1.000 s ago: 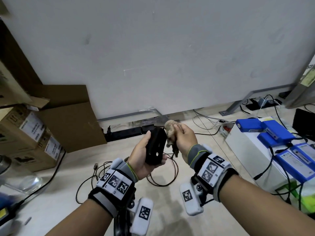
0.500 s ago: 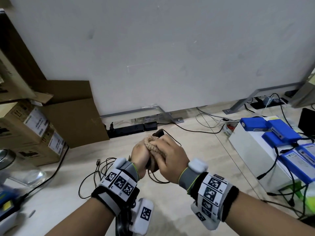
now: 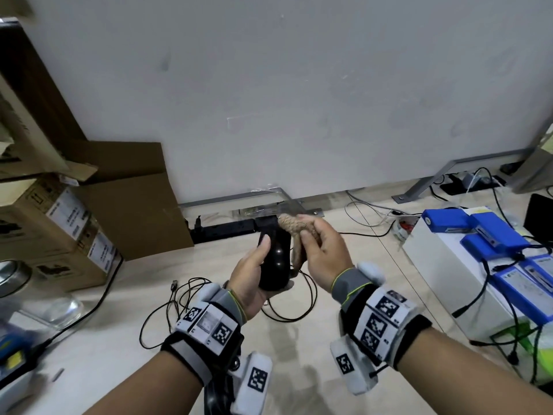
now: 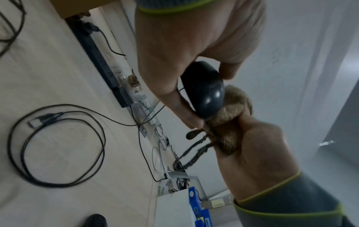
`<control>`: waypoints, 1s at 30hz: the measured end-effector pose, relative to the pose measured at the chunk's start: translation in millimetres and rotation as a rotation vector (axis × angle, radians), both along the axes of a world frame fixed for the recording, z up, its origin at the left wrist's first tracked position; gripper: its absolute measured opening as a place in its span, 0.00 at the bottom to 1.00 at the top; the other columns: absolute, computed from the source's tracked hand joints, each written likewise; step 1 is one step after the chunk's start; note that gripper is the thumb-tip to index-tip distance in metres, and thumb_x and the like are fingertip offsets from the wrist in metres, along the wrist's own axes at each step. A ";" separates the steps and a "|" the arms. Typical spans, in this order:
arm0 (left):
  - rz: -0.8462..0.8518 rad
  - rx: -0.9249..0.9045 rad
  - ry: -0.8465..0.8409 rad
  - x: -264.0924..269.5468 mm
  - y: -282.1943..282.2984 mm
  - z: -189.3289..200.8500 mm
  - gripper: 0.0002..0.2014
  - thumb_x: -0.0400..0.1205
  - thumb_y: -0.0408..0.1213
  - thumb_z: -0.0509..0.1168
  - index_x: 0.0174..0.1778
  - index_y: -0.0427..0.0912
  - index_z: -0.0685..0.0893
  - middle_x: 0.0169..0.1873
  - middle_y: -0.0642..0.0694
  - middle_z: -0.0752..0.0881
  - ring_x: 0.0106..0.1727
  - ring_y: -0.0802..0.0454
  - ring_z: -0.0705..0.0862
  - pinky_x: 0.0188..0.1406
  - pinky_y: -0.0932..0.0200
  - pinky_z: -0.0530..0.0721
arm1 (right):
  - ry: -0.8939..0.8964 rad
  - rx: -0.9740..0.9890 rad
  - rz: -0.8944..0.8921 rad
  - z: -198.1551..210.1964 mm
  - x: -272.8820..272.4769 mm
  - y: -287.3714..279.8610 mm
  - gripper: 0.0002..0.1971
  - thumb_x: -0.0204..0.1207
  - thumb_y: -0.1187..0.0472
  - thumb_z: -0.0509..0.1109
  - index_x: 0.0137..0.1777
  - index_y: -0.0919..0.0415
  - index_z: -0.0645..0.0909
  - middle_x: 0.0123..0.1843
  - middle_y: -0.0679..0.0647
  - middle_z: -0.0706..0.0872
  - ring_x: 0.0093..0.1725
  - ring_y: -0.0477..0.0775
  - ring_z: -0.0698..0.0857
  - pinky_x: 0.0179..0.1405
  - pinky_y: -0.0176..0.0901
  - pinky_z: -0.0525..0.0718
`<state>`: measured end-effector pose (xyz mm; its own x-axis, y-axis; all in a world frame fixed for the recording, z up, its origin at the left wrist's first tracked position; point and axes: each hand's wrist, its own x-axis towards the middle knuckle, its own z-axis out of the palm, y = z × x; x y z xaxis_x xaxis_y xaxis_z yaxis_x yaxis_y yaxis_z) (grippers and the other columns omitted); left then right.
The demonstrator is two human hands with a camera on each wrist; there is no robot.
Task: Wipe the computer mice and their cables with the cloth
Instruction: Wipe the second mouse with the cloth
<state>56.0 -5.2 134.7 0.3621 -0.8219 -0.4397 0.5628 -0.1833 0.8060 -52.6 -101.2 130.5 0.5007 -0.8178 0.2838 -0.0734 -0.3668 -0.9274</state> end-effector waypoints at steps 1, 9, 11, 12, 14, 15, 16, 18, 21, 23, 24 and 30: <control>-0.013 -0.022 0.032 -1.1 -1.0 1.7 0.30 0.82 0.61 0.55 0.65 0.40 0.82 0.55 0.38 0.88 0.52 0.40 0.88 0.47 0.45 0.87 | 0.046 -0.100 0.020 -1.0 0.4 9.3 0.13 0.78 0.56 0.60 0.59 0.52 0.82 0.57 0.50 0.87 0.58 0.49 0.85 0.63 0.45 0.80; -0.040 -0.086 0.086 -0.7 -4.3 3.3 0.48 0.70 0.78 0.43 0.66 0.41 0.83 0.62 0.36 0.86 0.61 0.42 0.87 0.58 0.42 0.83 | 0.229 -0.590 0.247 -13.5 2.9 29.6 0.22 0.86 0.52 0.50 0.69 0.59 0.79 0.75 0.55 0.78 0.80 0.53 0.67 0.82 0.47 0.56; -0.091 -0.048 -0.049 -5.7 -3.1 2.3 0.47 0.67 0.79 0.41 0.64 0.49 0.83 0.58 0.41 0.89 0.54 0.44 0.89 0.52 0.40 0.86 | 0.237 -0.398 0.161 -5.4 8.6 15.7 0.21 0.84 0.52 0.52 0.69 0.55 0.79 0.75 0.52 0.78 0.79 0.49 0.68 0.79 0.40 0.60; -0.115 -0.015 -0.098 -6.5 -2.7 1.1 0.47 0.66 0.79 0.39 0.61 0.49 0.84 0.51 0.41 0.90 0.47 0.44 0.90 0.45 0.44 0.87 | 0.245 -0.290 0.116 -2.6 11.9 8.1 0.22 0.82 0.51 0.53 0.70 0.55 0.79 0.74 0.52 0.79 0.78 0.49 0.71 0.77 0.38 0.64; -0.139 0.031 -0.113 -5.9 -2.7 2.2 0.50 0.63 0.80 0.36 0.58 0.47 0.84 0.43 0.40 0.90 0.40 0.43 0.88 0.37 0.50 0.85 | 0.255 -0.127 0.061 -0.7 15.4 -0.4 0.26 0.78 0.49 0.54 0.71 0.57 0.79 0.72 0.52 0.81 0.75 0.50 0.75 0.74 0.38 0.69; -0.139 0.038 -0.086 -5.0 -3.2 2.9 0.50 0.64 0.80 0.35 0.58 0.47 0.84 0.44 0.40 0.90 0.42 0.42 0.88 0.40 0.50 0.84 | 0.266 -0.115 0.060 -0.8 15.0 1.0 0.25 0.78 0.49 0.54 0.70 0.56 0.80 0.72 0.52 0.81 0.75 0.50 0.75 0.75 0.39 0.69; -0.128 0.028 -0.039 -4.5 -4.1 4.8 0.50 0.65 0.80 0.34 0.58 0.48 0.85 0.48 0.41 0.90 0.46 0.42 0.88 0.45 0.48 0.84 | 0.267 -0.159 0.083 -1.8 13.8 6.1 0.23 0.79 0.51 0.54 0.68 0.56 0.81 0.73 0.51 0.80 0.77 0.49 0.72 0.77 0.39 0.66; -0.090 -0.039 0.088 -5.3 -5.4 10.6 0.50 0.69 0.80 0.34 0.60 0.48 0.86 0.56 0.42 0.90 0.57 0.43 0.88 0.55 0.45 0.82 | 0.246 -0.364 0.172 -5.8 8.3 23.2 0.18 0.83 0.54 0.55 0.63 0.56 0.83 0.74 0.51 0.79 0.79 0.48 0.67 0.80 0.40 0.59; -0.100 -0.063 0.123 -3.8 -4.9 9.3 0.49 0.69 0.80 0.36 0.60 0.47 0.87 0.57 0.43 0.90 0.58 0.44 0.88 0.56 0.44 0.82 | 0.177 -0.570 0.246 -14.5 0.9 29.8 0.16 0.84 0.56 0.55 0.64 0.57 0.81 0.73 0.53 0.80 0.78 0.51 0.68 0.80 0.41 0.59; -0.135 -0.036 0.044 -2.7 -4.4 4.7 0.48 0.68 0.80 0.37 0.60 0.49 0.86 0.49 0.44 0.89 0.49 0.44 0.88 0.48 0.46 0.83 | 0.151 -0.442 0.159 -18.4 1.5 15.3 0.16 0.85 0.56 0.55 0.62 0.55 0.82 0.70 0.51 0.82 0.75 0.48 0.73 0.77 0.40 0.66; -0.158 -0.011 0.005 -1.1 -4.9 1.9 0.47 0.69 0.79 0.39 0.60 0.47 0.85 0.44 0.42 0.88 0.43 0.43 0.87 0.40 0.50 0.82 | 0.128 -0.295 0.076 -16.8 4.3 7.4 0.15 0.84 0.56 0.56 0.61 0.55 0.83 0.67 0.49 0.84 0.72 0.45 0.77 0.74 0.41 0.71; -0.224 0.029 -0.021 10.5 -4.6 -2.2 0.27 0.79 0.58 0.62 0.63 0.40 0.81 0.51 0.39 0.87 0.40 0.45 0.86 0.35 0.54 0.83 | -0.083 0.253 -0.192 -1.0 8.2 -18.1 0.14 0.85 0.64 0.57 0.45 0.51 0.82 0.26 0.41 0.80 0.22 0.40 0.76 0.28 0.39 0.74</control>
<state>66.6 -9.8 132.6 0.1818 -0.8701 -0.4581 0.4884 -0.3244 0.8101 -44.4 -119.4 129.5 0.3142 -0.9448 0.0927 -0.0397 -0.1106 -0.9931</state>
